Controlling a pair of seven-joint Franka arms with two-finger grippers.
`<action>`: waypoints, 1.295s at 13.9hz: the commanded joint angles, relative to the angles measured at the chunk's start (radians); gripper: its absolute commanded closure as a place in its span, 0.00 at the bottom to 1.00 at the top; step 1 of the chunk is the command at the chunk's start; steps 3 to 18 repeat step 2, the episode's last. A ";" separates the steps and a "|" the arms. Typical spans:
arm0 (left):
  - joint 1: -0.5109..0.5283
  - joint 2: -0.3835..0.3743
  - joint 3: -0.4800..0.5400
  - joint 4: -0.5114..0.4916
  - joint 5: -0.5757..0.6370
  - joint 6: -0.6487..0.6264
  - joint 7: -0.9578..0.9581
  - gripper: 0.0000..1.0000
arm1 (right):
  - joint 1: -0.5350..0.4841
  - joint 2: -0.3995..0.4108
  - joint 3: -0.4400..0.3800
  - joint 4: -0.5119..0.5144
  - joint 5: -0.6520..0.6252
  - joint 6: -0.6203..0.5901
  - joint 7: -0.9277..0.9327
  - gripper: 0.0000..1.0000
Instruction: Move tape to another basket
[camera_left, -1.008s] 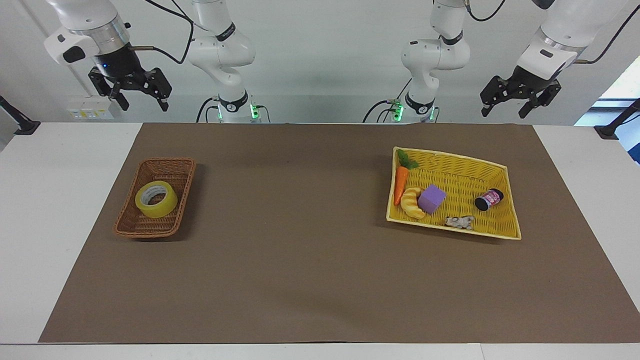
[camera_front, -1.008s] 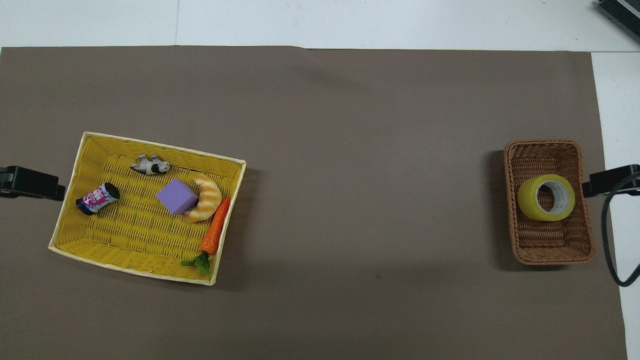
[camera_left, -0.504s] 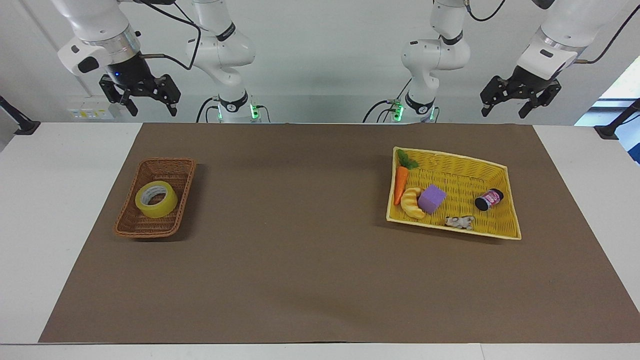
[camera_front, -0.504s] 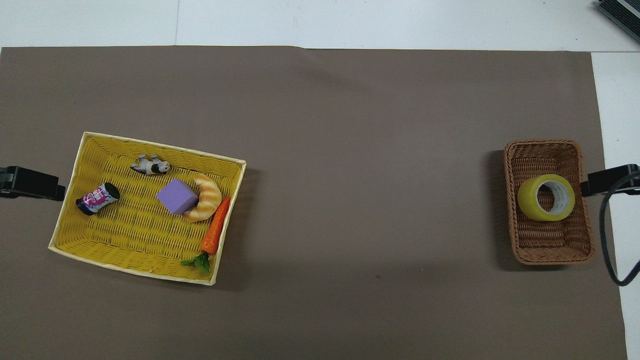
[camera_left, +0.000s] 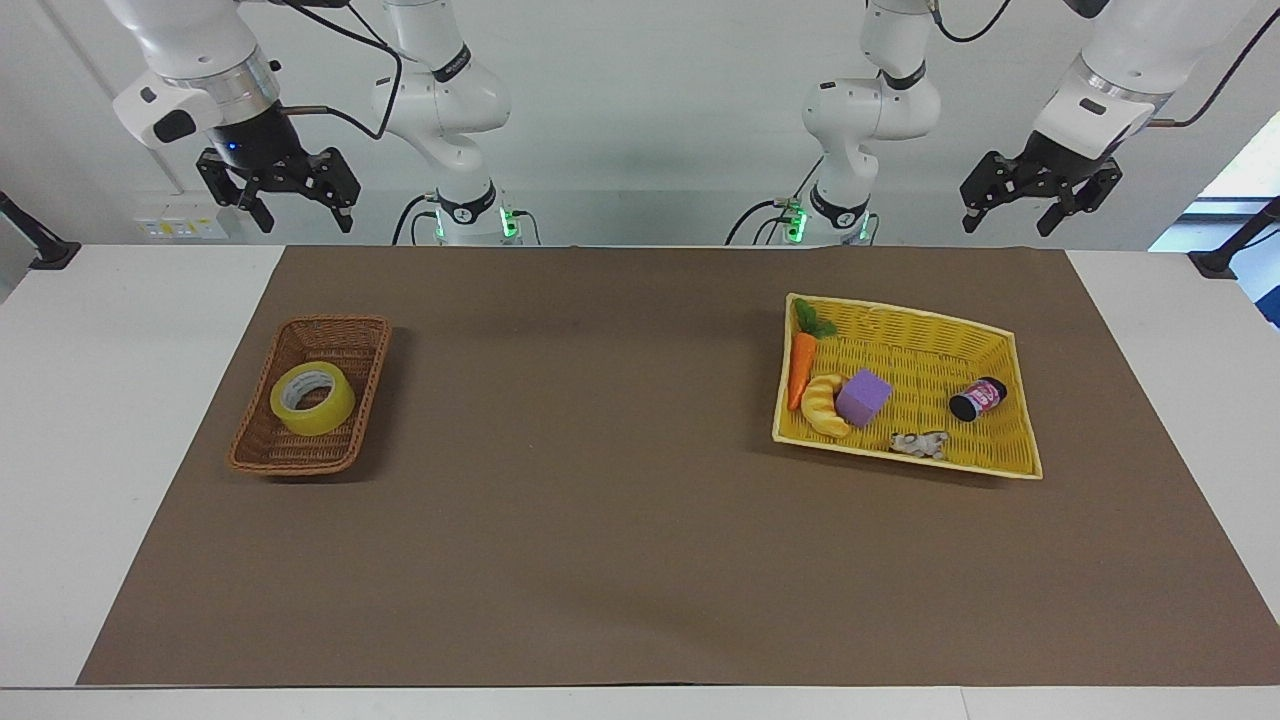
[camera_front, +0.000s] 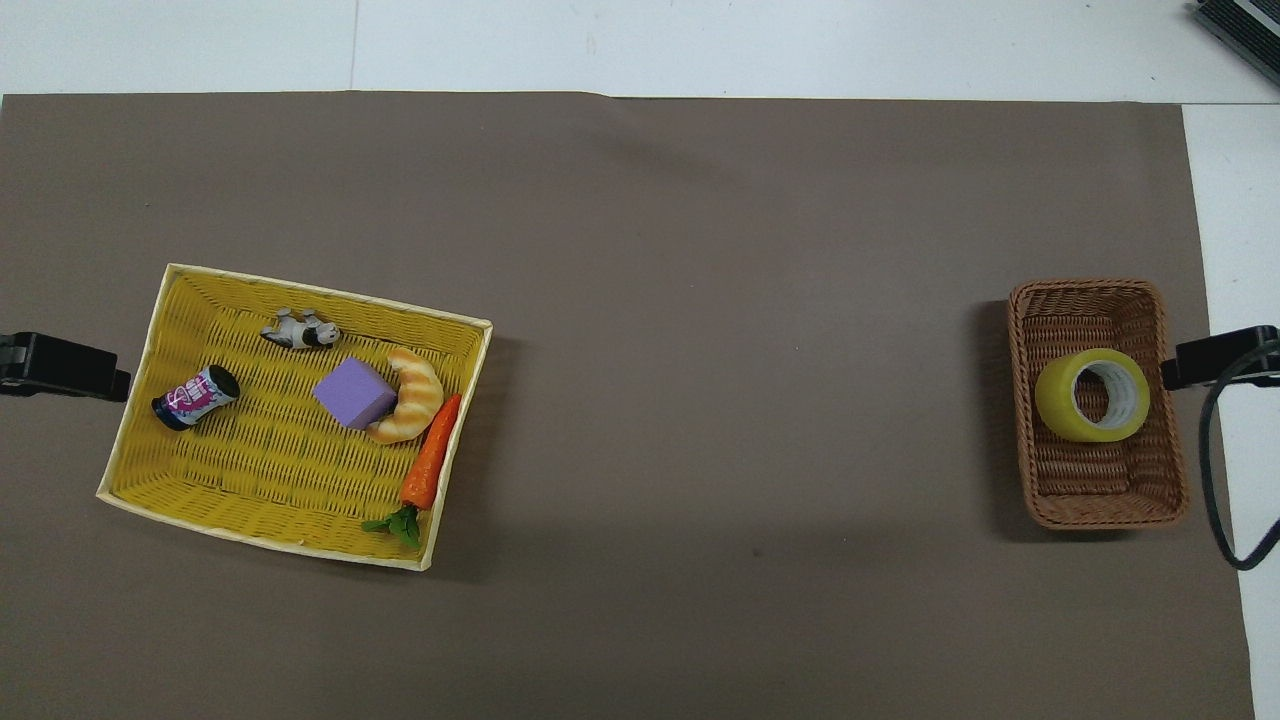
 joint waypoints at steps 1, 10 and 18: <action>-0.010 -0.014 0.007 -0.007 0.007 -0.007 0.001 0.00 | -0.015 0.012 0.001 0.024 -0.005 -0.002 -0.011 0.00; -0.010 -0.014 0.007 -0.008 0.007 -0.010 0.001 0.00 | -0.019 0.034 0.000 0.056 -0.005 -0.040 -0.011 0.00; -0.010 -0.014 0.007 -0.008 0.007 -0.010 0.001 0.00 | -0.019 0.034 0.000 0.056 -0.005 -0.040 -0.011 0.00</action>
